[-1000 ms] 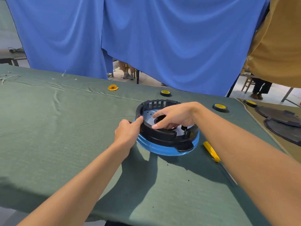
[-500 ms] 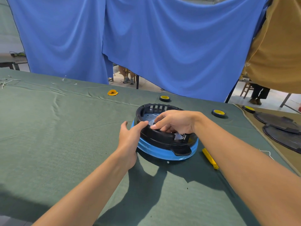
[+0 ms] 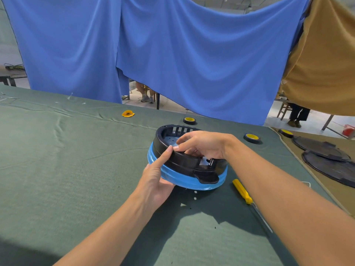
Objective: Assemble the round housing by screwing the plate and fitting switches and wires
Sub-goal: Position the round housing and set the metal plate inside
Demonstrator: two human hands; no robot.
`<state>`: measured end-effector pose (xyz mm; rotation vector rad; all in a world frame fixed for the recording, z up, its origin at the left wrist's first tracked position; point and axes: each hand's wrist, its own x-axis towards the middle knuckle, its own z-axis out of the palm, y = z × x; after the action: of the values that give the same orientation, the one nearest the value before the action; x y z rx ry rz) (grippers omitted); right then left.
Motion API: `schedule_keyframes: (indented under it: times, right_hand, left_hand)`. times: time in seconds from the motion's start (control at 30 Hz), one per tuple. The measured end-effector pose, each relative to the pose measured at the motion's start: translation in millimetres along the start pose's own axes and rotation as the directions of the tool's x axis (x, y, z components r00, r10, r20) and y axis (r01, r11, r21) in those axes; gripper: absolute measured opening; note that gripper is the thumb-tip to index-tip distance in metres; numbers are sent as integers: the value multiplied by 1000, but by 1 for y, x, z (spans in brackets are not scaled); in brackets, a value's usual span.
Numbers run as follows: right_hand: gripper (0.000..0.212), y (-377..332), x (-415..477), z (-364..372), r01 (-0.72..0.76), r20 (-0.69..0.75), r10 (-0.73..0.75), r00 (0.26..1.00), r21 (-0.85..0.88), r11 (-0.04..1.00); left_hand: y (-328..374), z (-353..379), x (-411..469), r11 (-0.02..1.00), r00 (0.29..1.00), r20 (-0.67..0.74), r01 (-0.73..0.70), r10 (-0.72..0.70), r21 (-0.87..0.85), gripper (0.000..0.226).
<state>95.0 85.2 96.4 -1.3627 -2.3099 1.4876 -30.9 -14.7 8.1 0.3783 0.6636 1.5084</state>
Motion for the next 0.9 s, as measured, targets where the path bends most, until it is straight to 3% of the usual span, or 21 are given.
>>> schedule_keyframes:
  times: [0.2, 0.33, 0.43, 0.5, 0.6, 0.67, 0.73, 0.8, 0.9]
  right_hand:
    - [64, -11, -9, 0, -42, 33, 49, 998, -199, 979]
    - [65, -11, -14, 0, -19, -15, 16, 1000, -217, 976]
    - [52, -4, -25, -4, 75, -226, -136, 965, -257, 963]
    - [37, 9, -39, -11, 136, -411, -236, 881, -260, 956]
    - [20, 39, -65, -23, 150, -605, -228, 763, -177, 973]
    - [15, 64, -83, -28, 100, -644, -177, 744, -154, 983]
    - [12, 90, -101, -28, -12, -606, -103, 789, -182, 983]
    - [6, 113, -114, -26, -168, -557, -24, 830, -291, 942]
    - [3, 138, -126, -23, -330, -559, 42, 828, -426, 842]
  left_hand:
    - [-2, -1, 0, 1000, 1000, -7, -11, 11, -26, 60]
    - [-2, -1, 2, 999, 1000, 11, -25, 25, -31, 60]
    - [-5, -3, 2, 999, 1000, -8, -24, 24, -47, 59]
    - [-9, -5, 2, 997, 1000, -2, -10, 10, -72, 57]
    - [-14, -5, 1, 996, 1000, 14, -3, 4, -86, 57]
    - [-15, -4, 1, 997, 999, 43, -14, 17, -74, 57]
    - [-16, -2, 0, 998, 997, 65, -23, 27, -63, 56]
    - [-18, 0, -1, 998, 997, 67, -33, 37, -60, 54]
    - [-22, 3, -4, 997, 997, 61, -34, 38, -68, 50]
